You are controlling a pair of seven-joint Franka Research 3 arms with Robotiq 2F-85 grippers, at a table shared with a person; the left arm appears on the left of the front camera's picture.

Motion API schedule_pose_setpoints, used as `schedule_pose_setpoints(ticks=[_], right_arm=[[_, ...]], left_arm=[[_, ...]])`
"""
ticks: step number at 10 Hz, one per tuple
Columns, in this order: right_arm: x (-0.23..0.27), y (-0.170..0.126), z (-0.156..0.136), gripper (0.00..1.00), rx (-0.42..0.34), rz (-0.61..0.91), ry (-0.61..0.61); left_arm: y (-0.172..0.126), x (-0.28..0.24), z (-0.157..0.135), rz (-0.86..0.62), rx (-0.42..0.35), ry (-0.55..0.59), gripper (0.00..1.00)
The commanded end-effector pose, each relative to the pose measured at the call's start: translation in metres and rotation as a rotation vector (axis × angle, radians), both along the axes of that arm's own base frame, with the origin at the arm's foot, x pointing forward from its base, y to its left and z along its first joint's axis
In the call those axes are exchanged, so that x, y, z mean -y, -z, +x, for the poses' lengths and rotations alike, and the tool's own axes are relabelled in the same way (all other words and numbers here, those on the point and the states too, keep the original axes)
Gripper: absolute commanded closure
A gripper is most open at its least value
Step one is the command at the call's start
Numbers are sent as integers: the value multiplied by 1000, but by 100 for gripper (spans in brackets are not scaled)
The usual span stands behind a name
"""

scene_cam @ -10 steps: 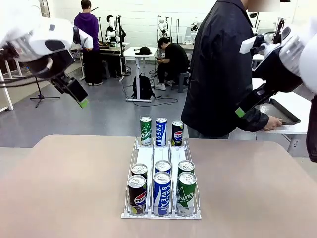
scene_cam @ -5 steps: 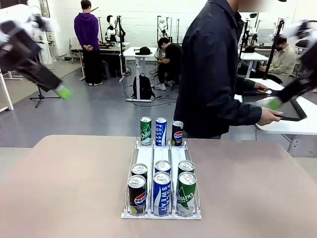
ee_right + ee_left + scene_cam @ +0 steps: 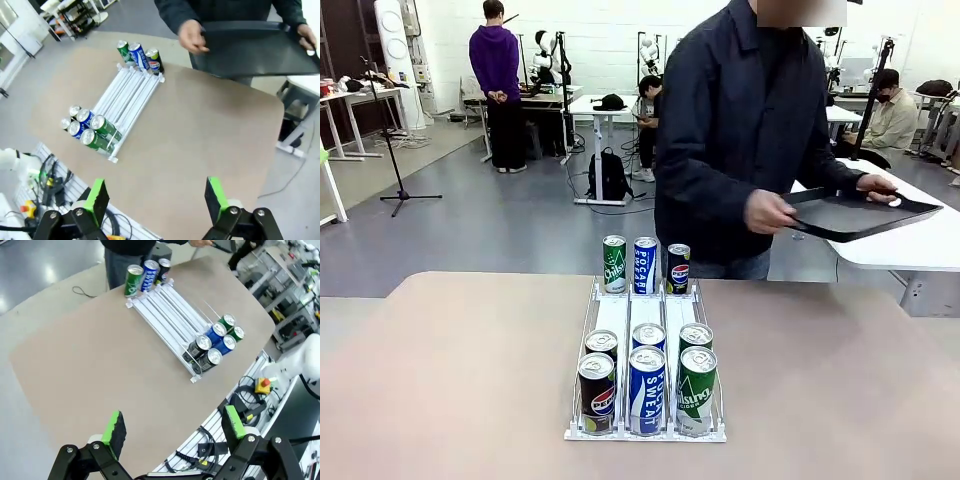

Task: Retrieve and hand over the desired beverage to the person.
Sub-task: Pick up a can of the same type that the person held from the Automatic Can Dispenser.

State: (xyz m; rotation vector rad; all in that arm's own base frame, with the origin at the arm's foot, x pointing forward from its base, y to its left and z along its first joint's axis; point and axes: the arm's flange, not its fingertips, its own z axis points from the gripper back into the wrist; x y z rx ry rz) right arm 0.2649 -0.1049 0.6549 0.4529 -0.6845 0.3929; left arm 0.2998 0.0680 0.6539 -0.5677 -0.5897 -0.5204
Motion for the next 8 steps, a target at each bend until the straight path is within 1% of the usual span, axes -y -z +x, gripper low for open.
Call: schedule_pose_setpoints(ticks=[1,2,8], right_arm=[[-10,4,14,0,-37,14,-44],[0,0,0,0,0,0,0],[0,0,0,0,0,0,0]], left_arm=[[6,11,0,15,31,-80,0],[0,0,0,0,0,0,0],[0,0,0,0,0,0,0]])
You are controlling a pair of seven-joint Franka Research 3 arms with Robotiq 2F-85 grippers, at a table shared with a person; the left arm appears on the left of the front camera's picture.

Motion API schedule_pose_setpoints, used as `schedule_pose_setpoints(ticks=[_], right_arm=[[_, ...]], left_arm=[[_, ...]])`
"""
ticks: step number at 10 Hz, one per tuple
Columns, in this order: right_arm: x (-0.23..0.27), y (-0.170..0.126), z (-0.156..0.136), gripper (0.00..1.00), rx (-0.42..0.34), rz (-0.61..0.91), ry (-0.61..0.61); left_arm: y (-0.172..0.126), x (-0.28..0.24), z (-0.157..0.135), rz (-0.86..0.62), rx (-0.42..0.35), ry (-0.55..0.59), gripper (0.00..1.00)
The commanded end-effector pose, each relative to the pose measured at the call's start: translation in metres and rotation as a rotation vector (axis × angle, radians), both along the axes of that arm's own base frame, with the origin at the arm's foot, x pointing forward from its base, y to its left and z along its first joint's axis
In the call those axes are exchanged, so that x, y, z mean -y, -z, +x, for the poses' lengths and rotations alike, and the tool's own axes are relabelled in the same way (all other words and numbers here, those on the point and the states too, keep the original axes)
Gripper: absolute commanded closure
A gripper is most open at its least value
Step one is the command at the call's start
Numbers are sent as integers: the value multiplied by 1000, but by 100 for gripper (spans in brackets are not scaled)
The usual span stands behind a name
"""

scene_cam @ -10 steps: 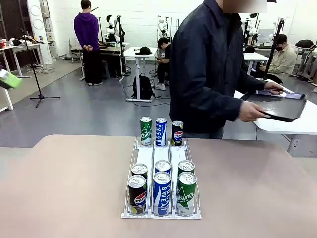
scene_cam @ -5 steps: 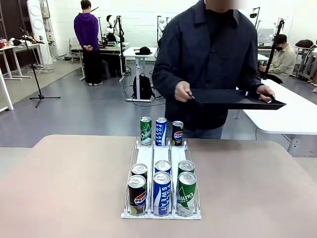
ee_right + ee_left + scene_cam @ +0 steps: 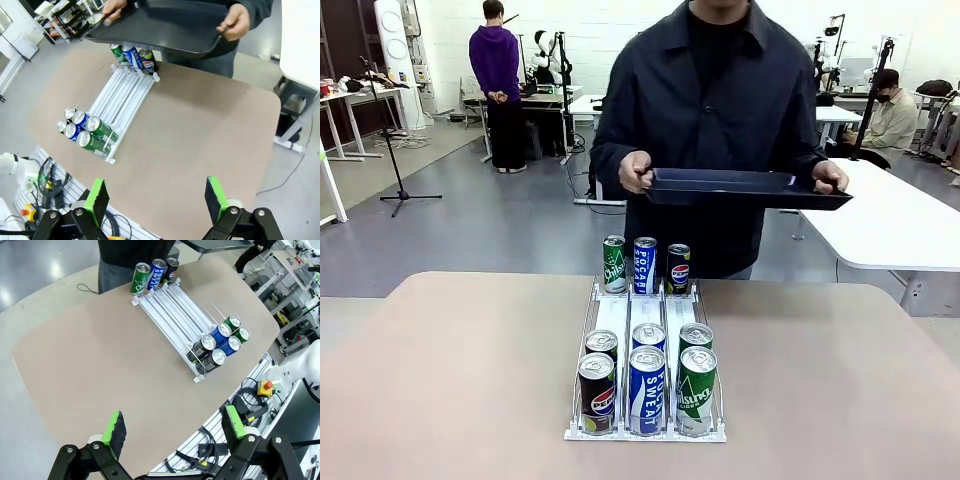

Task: Retrieve and hand over the desired beverage to the person.
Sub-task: Pick up a can of the same type that the person held from the Automatic Can Dispenser.

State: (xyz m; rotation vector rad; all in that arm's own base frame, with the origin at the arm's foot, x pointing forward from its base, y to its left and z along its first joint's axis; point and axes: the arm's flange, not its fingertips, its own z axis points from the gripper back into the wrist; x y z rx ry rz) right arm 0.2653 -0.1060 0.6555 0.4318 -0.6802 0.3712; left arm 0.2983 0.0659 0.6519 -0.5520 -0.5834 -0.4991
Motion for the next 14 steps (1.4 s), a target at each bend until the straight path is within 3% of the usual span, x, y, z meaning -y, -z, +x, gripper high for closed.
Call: schedule_pose_setpoints(ticks=[1,14], right_arm=[[-1,1,0,0,7,14,-26],[-1,1,0,0,7,14,-26]], left_arm=[[-2,-2,1,-11,9,23,0],[-2,-2,1,-11,9,23,0]])
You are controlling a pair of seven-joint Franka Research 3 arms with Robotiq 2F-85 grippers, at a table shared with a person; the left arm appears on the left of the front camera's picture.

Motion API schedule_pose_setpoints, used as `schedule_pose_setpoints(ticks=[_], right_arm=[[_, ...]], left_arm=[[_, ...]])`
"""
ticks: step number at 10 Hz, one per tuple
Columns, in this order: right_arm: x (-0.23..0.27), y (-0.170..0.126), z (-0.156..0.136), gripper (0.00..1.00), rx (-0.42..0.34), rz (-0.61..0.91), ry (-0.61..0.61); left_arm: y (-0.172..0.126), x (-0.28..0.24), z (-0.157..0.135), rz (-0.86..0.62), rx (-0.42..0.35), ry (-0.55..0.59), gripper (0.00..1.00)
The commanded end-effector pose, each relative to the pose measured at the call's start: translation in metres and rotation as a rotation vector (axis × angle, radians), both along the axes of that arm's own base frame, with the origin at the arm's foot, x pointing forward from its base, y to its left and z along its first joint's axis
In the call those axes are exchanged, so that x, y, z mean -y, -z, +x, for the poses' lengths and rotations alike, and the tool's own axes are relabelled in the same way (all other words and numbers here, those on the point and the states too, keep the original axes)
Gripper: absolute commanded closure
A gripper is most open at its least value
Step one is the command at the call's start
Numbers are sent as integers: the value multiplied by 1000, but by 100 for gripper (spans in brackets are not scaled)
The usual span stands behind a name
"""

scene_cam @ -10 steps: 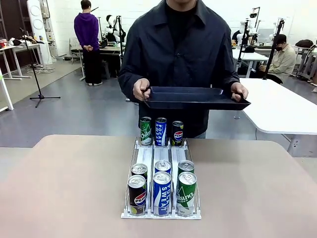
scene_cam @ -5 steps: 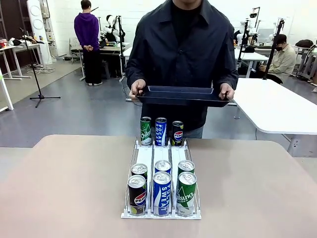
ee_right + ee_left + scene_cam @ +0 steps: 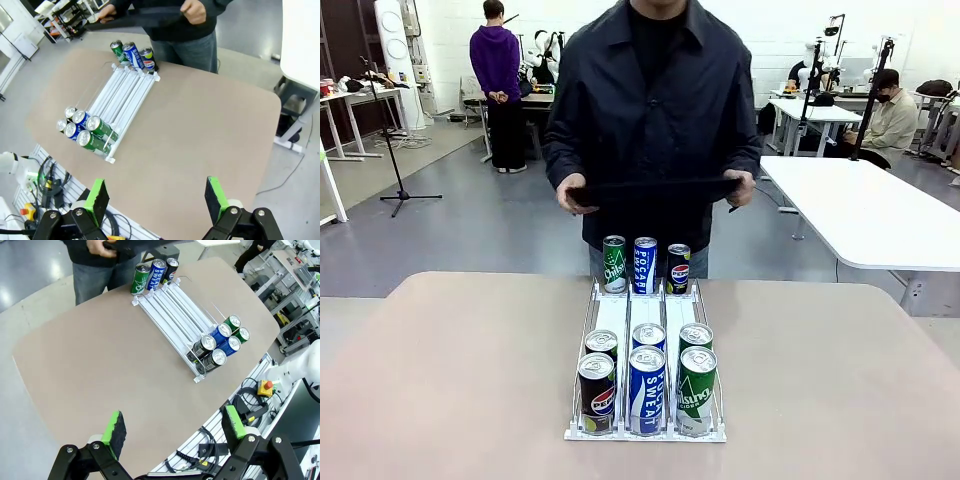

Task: Retrieve and hand over the desired beverage to the person.
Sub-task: Pick up a can of the same type that the person held from the Automatic Can Dispenser.

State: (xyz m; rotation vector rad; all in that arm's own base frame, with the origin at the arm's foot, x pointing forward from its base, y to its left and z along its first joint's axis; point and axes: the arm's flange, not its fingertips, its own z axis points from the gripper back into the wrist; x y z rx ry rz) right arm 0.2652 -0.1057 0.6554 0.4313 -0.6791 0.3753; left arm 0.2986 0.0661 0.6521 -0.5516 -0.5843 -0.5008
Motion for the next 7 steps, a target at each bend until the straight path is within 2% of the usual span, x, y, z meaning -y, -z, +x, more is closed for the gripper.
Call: schedule_pose_setpoints(ticks=[1,7], right_arm=[[-1,0,0,0,7,16,-22],[-1,0,0,0,7,16,-22]], left_arm=[[-2,-2,1,-12,8,21,0],[-2,-2,1,-12,8,21,0]])
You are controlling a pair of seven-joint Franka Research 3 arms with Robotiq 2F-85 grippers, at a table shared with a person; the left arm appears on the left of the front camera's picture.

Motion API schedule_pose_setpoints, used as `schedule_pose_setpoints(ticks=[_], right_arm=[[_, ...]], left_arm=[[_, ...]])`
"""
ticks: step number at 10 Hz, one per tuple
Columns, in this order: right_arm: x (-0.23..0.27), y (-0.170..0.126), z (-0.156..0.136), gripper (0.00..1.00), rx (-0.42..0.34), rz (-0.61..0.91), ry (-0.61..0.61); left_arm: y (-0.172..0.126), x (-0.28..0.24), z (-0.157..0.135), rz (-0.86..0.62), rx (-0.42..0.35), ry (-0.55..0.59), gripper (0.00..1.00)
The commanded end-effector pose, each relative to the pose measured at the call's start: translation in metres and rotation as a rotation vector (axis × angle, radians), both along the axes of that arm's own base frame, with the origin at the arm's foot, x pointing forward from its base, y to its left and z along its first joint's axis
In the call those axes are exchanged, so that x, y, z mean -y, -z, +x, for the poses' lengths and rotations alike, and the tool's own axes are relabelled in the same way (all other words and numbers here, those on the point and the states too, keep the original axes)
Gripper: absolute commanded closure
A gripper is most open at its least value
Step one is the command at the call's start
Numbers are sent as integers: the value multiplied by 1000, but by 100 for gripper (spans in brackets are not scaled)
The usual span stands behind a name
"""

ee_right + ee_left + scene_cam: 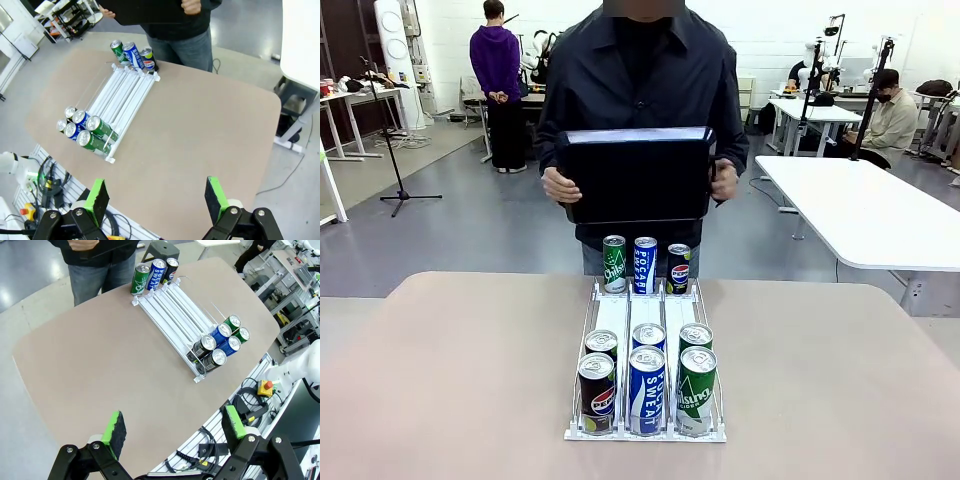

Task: Retrieve and hand over the desired beverage to the person.
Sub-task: Pick up a can of the same type that the person held from the Automatic Can Dispenser.

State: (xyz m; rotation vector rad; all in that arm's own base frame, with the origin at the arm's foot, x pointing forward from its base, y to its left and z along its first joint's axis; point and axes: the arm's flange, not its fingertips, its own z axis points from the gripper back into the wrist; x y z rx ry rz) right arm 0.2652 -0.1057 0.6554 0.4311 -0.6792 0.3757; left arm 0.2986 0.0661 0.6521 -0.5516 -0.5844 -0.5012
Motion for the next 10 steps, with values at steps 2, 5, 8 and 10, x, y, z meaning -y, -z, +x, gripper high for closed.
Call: schedule_pose_setpoints(ticks=[2,5,8,10], right_arm=[[-1,0,0,0,6,16,-22],[-1,0,0,0,6,16,-22],[-1,0,0,0,6,16,-22],[-1,0,0,0,6,16,-22]], left_arm=[[-2,-2,1,-12,8,21,0],[-2,-2,1,-12,8,21,0],[-2,-2,1,-12,8,21,0],[-2,-2,1,-12,8,21,0]])
